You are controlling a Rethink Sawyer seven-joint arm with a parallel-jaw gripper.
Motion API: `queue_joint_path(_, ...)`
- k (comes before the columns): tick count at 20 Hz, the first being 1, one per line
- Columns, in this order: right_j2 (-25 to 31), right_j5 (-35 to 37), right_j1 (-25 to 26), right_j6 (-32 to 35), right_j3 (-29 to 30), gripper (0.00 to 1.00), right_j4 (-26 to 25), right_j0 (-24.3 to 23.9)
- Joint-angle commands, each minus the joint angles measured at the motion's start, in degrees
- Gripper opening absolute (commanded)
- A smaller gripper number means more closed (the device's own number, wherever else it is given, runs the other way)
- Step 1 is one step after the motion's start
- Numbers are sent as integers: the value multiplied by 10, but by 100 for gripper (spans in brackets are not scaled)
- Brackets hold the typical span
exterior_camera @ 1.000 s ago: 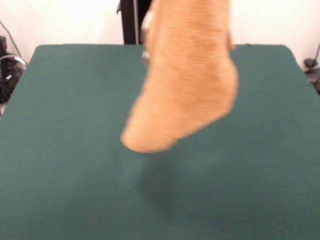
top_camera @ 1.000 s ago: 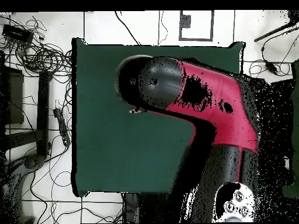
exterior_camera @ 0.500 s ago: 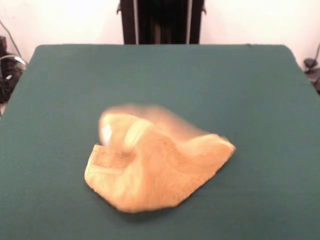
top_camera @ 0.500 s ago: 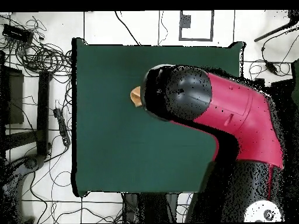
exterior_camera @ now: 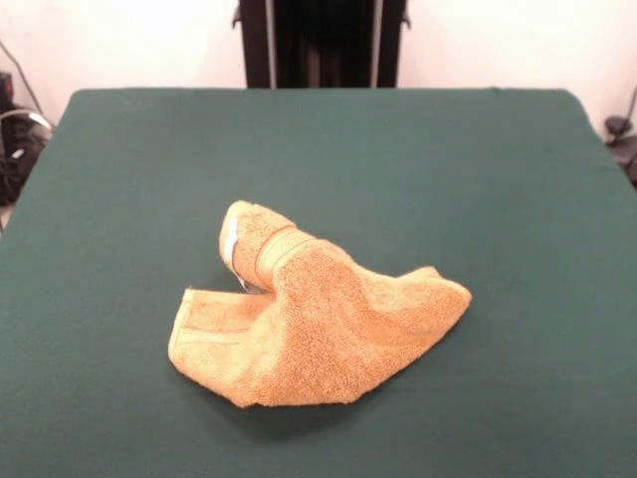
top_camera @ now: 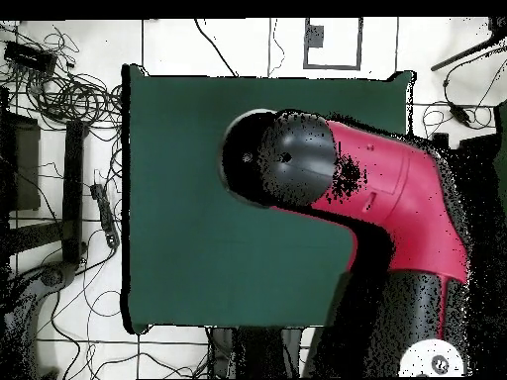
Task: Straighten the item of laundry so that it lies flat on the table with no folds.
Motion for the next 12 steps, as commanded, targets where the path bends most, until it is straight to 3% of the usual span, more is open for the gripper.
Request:
queue_joint_path(1, 70, 2, 39, 0, 64, 100, -25, 23)
queue_joint_path(12, 71, -81, 55, 24, 69, 100, -33, 30)
